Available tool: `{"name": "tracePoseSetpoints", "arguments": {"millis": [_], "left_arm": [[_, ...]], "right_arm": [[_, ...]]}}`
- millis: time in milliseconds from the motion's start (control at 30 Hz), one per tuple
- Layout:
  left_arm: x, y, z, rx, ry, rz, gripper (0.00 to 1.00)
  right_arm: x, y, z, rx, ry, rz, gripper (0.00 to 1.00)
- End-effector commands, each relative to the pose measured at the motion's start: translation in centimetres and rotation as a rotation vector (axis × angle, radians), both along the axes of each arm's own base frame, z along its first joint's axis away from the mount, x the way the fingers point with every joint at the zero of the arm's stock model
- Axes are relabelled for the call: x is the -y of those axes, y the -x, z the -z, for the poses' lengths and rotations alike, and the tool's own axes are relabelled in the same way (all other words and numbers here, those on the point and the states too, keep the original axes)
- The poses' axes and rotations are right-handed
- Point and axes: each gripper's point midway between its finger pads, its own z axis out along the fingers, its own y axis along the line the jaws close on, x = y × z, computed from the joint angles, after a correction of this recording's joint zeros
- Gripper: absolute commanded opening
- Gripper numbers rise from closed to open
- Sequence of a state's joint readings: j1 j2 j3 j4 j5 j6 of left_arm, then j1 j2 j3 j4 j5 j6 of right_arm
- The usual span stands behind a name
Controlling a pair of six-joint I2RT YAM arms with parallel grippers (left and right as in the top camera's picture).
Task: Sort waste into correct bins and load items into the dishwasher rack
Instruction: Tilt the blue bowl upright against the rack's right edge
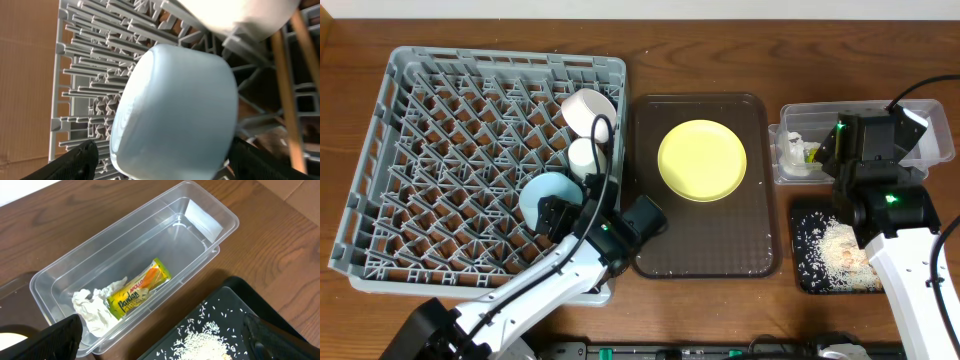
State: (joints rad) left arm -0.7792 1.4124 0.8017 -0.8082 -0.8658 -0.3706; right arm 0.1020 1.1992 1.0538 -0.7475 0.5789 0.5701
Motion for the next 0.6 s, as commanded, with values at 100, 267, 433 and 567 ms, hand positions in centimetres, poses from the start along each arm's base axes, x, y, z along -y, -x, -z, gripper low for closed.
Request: {"name": "tracePoseSetpoints", "arguments": {"millis": [100,267,433,567], "left_arm": [[-1.1,0.3,1.9,-0.122,0.049,-0.019,0.84],[-1.4,0.2,2.1,-0.142,0.062,-0.025,0.65],[-1.0,0.0,1.6,-0.124,0.078,-0.016,0.57],[-0.7,-0.1,0.4,-0.084,0.12,-0.01,0.57]], "right_arm": [[0.3,0.1,-0.7,0.023,0.002,0.02,0.99],[0.3,0.1,-0.7,0.023,0.002,0.02,0.99],[0.3,0.1,-0.7,0.023,0.002,0.02,0.99],[0.3,0.1,-0.7,0.023,0.002,0.02,0.99]]}}
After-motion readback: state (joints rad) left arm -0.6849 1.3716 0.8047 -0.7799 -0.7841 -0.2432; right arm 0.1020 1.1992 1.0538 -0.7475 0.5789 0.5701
